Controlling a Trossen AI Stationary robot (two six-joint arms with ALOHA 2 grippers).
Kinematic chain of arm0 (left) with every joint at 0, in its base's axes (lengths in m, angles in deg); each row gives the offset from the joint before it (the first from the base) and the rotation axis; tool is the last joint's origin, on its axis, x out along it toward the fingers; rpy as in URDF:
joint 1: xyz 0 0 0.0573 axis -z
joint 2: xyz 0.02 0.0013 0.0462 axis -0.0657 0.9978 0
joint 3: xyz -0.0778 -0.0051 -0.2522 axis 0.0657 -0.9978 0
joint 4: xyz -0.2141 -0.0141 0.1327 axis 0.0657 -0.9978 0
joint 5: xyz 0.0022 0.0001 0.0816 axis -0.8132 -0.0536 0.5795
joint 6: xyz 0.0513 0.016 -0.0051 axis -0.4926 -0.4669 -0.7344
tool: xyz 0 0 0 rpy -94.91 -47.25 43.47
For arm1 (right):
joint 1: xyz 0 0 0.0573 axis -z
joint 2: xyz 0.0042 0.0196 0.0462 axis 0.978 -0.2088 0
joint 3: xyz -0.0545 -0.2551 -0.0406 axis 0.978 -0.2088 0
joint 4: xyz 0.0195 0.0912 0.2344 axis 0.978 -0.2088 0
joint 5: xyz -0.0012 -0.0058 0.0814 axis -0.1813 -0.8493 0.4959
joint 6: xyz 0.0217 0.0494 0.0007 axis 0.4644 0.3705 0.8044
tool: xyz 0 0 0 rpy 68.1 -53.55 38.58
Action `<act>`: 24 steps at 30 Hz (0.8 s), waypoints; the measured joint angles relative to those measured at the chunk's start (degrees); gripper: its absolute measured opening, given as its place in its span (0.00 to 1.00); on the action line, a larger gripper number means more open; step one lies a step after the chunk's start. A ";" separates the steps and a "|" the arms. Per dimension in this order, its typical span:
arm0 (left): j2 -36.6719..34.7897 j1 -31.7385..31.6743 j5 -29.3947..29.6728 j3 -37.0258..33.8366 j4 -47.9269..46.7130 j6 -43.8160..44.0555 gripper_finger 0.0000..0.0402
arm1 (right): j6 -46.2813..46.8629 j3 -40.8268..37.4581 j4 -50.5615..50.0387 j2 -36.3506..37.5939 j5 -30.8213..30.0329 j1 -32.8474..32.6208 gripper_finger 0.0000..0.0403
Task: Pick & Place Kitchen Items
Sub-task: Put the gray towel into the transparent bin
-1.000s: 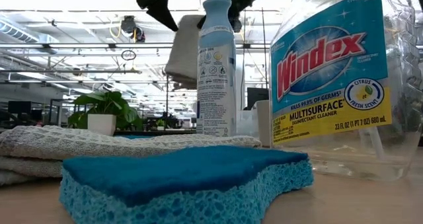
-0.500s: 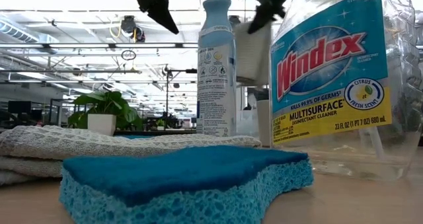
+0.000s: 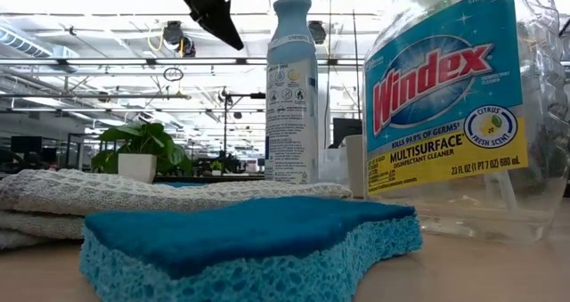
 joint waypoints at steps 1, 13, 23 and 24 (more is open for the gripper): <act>0.00 0.00 0.00 0.00 0.03 0.04 0.23 | 0.38 -1.90 2.05 0.54 0.12 0.60 0.01; 0.00 0.00 0.05 0.00 3.66 0.74 0.23 | -0.11 -17.01 35.69 0.71 25.40 2.01 0.01; 0.00 0.00 0.09 0.00 4.68 1.87 0.23 | 1.55 -24.34 35.45 0.71 17.94 4.27 0.00; 0.00 0.00 0.09 0.00 4.68 1.84 0.23 | 1.55 -24.80 35.36 0.71 17.88 4.64 0.00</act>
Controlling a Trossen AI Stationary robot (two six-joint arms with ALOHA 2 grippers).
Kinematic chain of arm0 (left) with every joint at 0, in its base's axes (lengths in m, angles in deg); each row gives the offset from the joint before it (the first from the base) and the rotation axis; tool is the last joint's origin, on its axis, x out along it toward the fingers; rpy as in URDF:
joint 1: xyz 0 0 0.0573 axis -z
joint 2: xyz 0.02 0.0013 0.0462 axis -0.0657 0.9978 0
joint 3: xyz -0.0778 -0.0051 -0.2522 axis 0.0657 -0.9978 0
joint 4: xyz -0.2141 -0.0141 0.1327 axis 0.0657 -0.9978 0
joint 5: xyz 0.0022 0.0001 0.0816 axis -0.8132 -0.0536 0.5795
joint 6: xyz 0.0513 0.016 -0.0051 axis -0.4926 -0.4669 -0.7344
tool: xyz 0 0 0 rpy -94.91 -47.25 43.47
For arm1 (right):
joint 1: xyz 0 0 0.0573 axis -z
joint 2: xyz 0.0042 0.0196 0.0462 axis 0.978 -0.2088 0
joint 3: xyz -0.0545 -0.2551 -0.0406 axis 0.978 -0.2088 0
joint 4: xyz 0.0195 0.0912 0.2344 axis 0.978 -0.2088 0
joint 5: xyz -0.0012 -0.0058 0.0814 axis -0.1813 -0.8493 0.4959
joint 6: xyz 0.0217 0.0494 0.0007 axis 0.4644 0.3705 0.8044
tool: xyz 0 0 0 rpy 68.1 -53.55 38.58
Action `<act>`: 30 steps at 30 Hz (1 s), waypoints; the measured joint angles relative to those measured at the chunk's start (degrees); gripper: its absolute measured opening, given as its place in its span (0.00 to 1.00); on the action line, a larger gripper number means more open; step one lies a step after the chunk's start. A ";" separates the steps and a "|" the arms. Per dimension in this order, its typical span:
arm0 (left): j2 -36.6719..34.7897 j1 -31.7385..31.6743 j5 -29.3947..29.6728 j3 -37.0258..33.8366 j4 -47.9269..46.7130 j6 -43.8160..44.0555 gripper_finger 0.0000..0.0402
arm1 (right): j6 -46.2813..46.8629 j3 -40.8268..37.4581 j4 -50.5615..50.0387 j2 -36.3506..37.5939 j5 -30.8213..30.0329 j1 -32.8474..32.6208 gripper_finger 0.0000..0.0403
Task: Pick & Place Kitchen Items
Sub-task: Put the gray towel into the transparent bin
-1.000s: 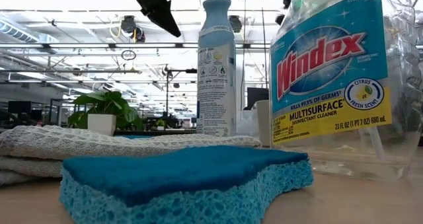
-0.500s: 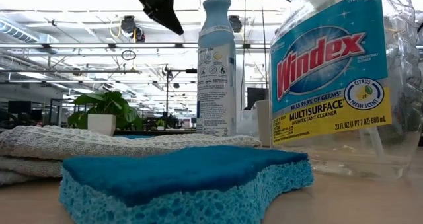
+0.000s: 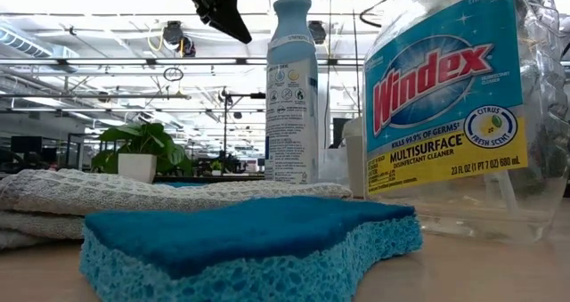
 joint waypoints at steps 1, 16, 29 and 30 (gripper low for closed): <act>0.00 0.00 0.00 0.00 0.00 0.02 0.23 | 0.02 -0.44 0.03 0.00 -0.18 0.38 0.00; 0.00 0.00 0.02 0.00 1.29 0.14 0.23 | 2.22 -2.46 -12.11 0.04 -14.66 3.00 0.01; 0.00 0.00 0.00 0.02 1.31 0.15 0.23 | -5.81 -2.46 -14.58 0.04 -15.62 8.00 0.01; 0.00 0.00 0.00 0.02 1.31 0.14 0.23 | -6.07 -2.46 -14.51 0.04 -13.76 8.39 0.01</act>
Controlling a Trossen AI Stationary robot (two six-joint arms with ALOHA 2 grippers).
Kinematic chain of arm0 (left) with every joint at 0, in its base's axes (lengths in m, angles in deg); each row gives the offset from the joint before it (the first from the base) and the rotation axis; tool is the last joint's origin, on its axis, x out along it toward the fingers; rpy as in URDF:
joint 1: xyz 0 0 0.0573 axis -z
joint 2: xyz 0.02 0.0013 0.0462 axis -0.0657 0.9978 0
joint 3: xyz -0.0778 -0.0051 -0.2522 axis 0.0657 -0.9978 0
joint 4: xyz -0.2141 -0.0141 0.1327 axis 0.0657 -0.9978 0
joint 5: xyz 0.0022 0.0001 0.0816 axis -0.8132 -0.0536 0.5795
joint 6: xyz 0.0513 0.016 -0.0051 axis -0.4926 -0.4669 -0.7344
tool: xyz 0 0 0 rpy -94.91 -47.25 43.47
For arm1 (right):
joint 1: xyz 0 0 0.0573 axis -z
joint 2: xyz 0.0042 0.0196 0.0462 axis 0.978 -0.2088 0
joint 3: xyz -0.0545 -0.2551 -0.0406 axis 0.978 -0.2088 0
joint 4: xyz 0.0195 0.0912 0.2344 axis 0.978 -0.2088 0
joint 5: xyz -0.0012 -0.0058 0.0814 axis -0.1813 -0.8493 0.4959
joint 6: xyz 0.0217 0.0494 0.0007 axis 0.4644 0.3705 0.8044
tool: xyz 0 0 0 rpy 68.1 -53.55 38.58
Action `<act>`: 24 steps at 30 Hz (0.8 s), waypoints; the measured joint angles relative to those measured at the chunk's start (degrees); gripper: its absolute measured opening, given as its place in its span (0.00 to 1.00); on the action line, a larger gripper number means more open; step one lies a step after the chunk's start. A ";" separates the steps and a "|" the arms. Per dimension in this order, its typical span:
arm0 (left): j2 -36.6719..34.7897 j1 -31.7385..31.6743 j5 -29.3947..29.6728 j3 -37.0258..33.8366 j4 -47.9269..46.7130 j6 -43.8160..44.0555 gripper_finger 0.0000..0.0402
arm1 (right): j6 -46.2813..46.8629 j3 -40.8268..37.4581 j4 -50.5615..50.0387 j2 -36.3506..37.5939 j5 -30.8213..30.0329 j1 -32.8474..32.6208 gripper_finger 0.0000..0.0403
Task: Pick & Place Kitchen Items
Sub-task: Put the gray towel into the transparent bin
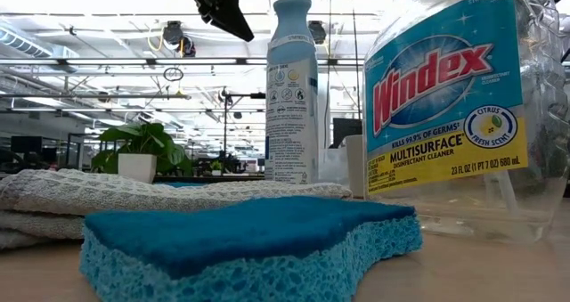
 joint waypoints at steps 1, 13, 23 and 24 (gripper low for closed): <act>0.00 0.00 0.01 0.00 0.00 0.00 0.23 | -0.14 0.00 0.12 0.00 2.04 0.29 0.01; 0.00 0.00 0.00 0.02 0.00 -0.01 0.23 | -0.55 0.00 8.51 -3.81 9.73 -0.19 0.01; 0.00 0.00 -0.02 0.02 -0.02 -0.01 0.23 | 0.11 0.02 5.95 -6.42 6.28 0.62 0.02; 0.00 0.00 -0.02 0.02 -0.02 -0.01 0.23 | 0.34 0.02 5.28 -6.86 6.41 0.97 0.02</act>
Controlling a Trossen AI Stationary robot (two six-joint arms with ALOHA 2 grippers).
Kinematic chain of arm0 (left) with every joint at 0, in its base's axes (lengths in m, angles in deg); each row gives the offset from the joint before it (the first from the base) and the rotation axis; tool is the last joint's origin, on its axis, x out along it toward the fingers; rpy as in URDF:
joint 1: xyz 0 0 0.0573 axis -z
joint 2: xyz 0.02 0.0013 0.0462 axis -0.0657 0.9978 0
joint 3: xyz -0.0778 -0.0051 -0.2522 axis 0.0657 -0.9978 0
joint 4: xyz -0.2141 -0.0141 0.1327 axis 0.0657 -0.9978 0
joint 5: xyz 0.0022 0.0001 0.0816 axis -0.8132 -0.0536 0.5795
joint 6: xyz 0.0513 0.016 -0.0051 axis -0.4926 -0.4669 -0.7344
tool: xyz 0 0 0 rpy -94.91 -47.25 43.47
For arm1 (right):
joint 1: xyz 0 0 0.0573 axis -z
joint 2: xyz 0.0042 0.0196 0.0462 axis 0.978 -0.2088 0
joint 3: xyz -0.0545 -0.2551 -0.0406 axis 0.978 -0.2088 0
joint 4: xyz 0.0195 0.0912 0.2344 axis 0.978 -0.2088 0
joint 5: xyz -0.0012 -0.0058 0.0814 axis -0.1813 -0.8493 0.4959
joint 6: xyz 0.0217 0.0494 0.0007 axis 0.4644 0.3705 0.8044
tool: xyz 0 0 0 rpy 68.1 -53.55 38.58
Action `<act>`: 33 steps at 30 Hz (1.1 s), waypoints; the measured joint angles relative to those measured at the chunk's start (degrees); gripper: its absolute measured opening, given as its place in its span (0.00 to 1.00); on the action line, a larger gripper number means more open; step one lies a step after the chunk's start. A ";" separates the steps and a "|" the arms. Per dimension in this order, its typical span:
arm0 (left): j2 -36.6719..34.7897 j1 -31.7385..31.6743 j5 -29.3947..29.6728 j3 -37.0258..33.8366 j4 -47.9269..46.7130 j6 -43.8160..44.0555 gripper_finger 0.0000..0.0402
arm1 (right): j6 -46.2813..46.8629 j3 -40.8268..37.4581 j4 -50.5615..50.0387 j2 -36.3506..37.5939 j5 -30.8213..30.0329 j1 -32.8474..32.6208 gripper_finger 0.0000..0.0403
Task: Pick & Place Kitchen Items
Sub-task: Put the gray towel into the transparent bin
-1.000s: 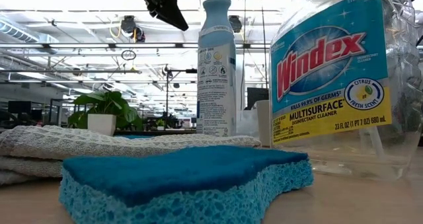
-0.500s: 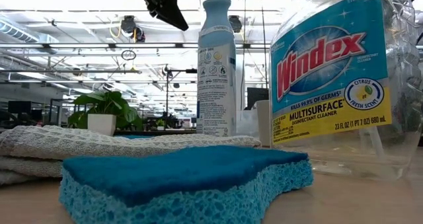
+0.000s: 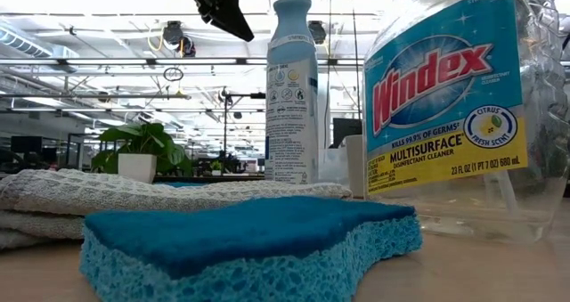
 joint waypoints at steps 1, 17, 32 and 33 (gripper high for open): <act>0.00 0.00 0.00 0.00 0.00 0.00 0.23 | 0.29 -0.02 -0.01 -0.39 0.19 0.31 0.02; 0.00 0.00 -0.01 0.00 0.01 0.00 0.23 | -0.93 -0.02 0.88 5.37 -5.88 -0.56 0.36; 0.00 0.00 -0.33 0.00 0.00 0.04 0.23 | -0.26 -0.02 2.58 11.51 11.03 -4.01 0.44; 0.00 0.00 -0.99 0.00 0.01 0.28 0.23 | -0.27 -0.02 2.59 11.51 12.23 -4.42 0.43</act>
